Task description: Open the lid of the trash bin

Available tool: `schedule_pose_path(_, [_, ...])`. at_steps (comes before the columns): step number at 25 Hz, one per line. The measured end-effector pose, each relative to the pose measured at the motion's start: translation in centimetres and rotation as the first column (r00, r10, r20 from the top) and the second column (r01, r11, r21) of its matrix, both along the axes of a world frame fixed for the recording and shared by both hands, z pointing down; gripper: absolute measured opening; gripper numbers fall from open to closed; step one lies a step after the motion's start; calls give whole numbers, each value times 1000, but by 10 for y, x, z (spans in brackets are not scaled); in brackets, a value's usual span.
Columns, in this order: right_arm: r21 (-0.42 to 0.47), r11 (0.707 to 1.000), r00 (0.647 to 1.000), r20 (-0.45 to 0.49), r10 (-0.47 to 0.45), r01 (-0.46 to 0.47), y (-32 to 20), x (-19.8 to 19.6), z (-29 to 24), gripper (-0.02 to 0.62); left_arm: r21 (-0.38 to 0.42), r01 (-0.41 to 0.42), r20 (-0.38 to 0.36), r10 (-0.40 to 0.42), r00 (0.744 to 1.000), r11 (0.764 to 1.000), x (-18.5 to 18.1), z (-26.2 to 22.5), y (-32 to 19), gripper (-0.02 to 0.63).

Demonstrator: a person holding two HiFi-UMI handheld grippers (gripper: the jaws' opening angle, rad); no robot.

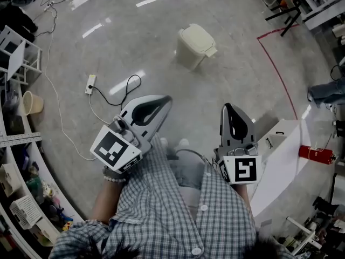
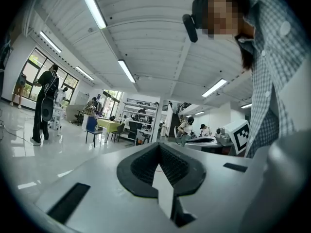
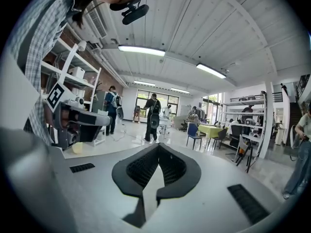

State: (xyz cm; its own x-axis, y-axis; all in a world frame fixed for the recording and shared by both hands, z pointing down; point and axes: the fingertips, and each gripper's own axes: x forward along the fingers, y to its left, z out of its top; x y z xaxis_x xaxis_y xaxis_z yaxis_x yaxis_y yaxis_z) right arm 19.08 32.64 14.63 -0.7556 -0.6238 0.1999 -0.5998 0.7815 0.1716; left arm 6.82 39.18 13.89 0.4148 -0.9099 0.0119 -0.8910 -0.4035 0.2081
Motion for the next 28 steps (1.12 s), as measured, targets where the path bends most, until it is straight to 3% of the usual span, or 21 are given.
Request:
schedule_pose_path(14, [46, 998, 998, -30, 46, -45, 18, 0, -5, 18, 35, -57, 3, 57, 998, 998, -3, -3, 6, 5])
schedule_pose_path(28, [21, 1000, 1000, -25, -17, 17, -27, -22, 5, 18, 16, 18, 16, -19, 1000, 1000, -25, -1, -27, 5])
